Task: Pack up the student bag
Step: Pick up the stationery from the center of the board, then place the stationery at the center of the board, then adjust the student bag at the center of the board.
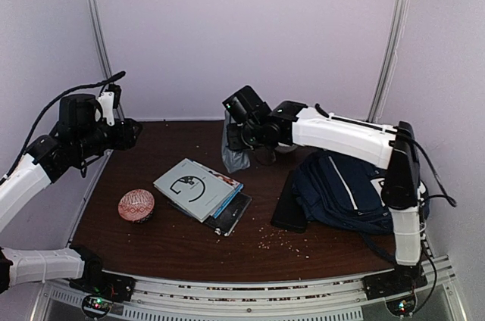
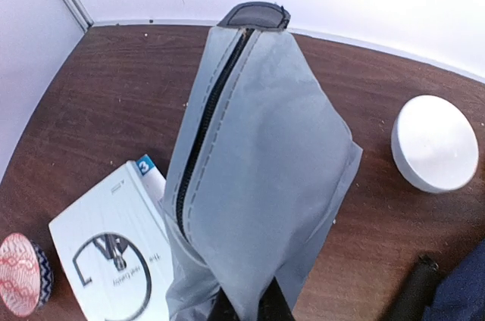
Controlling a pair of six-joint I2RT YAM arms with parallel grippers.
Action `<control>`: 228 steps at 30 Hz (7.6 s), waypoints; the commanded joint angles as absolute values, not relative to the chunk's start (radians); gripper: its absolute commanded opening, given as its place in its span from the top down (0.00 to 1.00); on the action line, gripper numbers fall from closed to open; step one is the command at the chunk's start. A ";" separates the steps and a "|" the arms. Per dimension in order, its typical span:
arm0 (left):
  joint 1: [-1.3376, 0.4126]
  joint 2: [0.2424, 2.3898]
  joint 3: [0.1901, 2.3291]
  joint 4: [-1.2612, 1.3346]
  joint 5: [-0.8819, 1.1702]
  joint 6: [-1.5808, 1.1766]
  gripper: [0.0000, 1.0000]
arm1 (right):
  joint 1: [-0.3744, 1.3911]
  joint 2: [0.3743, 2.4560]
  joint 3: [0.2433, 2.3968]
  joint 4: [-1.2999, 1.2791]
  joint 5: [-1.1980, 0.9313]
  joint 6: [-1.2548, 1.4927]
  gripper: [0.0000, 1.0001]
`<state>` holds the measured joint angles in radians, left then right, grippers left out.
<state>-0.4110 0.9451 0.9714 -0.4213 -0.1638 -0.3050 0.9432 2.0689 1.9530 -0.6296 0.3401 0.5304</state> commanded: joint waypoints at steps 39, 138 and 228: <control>-0.403 0.945 1.010 -0.410 -0.140 -0.294 0.04 | 0.839 1.940 1.941 -0.682 0.376 0.475 0.21; -1.103 2.088 1.792 -0.401 0.165 -0.463 0.09 | 1.439 0.719 0.775 -1.202 0.801 1.460 0.33; -1.111 1.761 1.261 -0.362 0.023 -0.765 0.76 | 1.196 0.903 0.656 -0.629 0.284 0.792 0.36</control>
